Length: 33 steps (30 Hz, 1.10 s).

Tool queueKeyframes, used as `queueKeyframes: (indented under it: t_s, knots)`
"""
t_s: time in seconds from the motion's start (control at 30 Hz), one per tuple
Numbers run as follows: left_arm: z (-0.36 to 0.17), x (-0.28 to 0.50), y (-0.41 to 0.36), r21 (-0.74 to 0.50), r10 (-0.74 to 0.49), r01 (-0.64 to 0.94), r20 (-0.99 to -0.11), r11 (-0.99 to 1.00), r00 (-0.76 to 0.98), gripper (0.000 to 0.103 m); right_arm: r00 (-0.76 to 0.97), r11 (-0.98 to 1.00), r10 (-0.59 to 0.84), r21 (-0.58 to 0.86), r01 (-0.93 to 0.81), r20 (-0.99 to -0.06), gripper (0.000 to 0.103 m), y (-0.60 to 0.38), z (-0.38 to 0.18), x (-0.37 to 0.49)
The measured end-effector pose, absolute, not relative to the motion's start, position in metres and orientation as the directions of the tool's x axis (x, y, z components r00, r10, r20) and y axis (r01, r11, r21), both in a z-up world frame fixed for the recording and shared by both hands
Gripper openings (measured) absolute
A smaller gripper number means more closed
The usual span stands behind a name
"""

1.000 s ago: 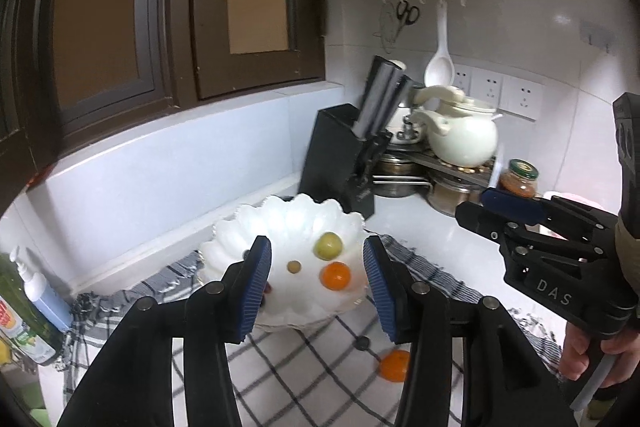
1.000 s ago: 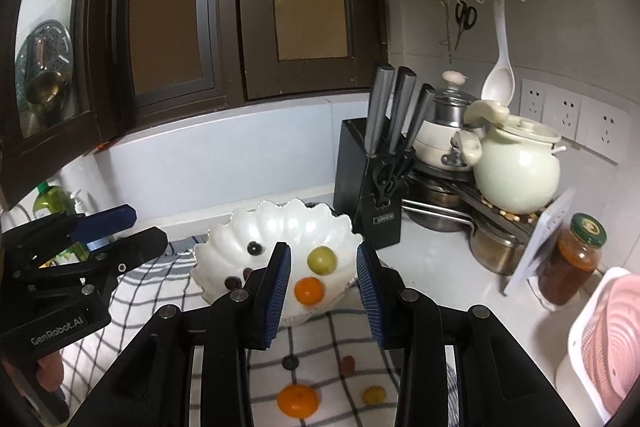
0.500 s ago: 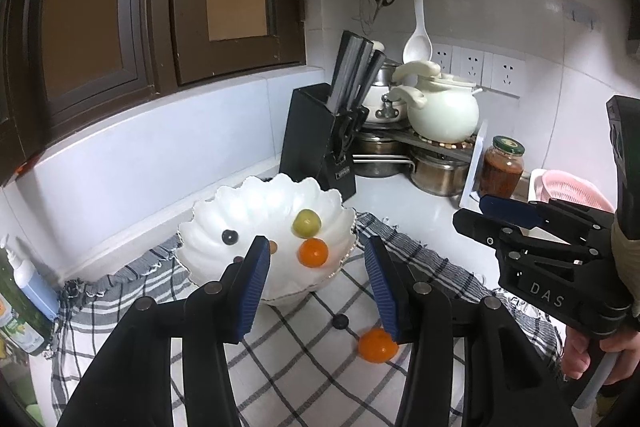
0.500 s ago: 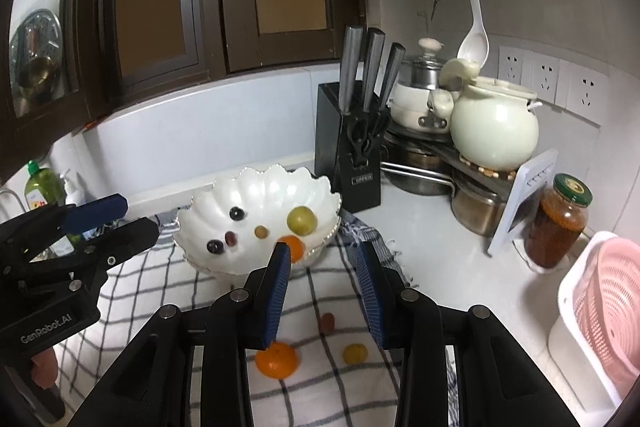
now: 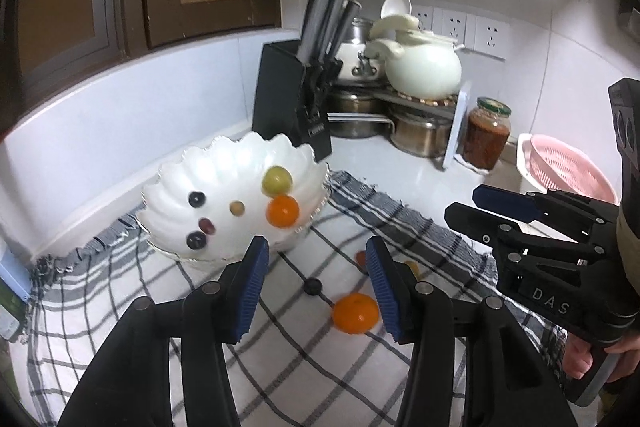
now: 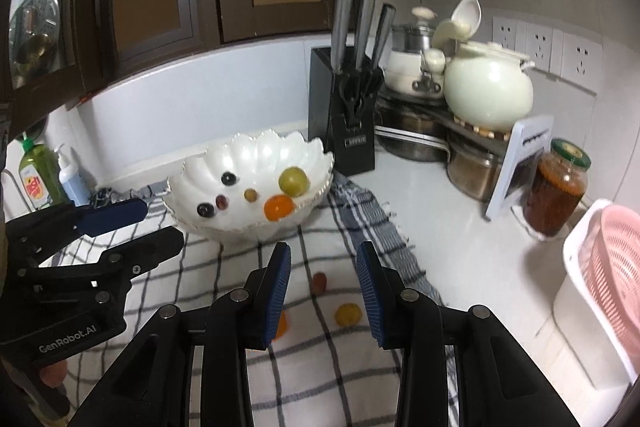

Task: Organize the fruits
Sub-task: 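Withdraw both open grippers from the bowl toward the remaining fruits, then grasp another yellow-brown fruit with the right gripper while the left gripper grasps a large orange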

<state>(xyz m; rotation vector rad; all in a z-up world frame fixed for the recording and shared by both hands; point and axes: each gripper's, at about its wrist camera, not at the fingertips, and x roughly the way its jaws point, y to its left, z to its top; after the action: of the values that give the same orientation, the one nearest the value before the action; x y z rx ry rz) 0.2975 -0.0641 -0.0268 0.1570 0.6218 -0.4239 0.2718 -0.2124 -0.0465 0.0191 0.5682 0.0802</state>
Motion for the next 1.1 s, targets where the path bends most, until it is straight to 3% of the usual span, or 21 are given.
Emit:
queueKeyframes:
  t_s: [0.5,1.1]
  knots:
    - [-0.072,0.305,-0.084,0.006,-0.346,0.483,-0.691,0.875,0.635,0.053,0.753,0.997,0.067,0.061,-0.036,-0.654,0.036,-0.223,-0.099,0.284]
    - [-0.116,0.319,-0.1,-0.045,-0.367,0.53,-0.77,0.847,0.521,0.056,0.691,0.997,0.069,0.07,-0.027,-0.719,0.036,-0.23,-0.138,0.313]
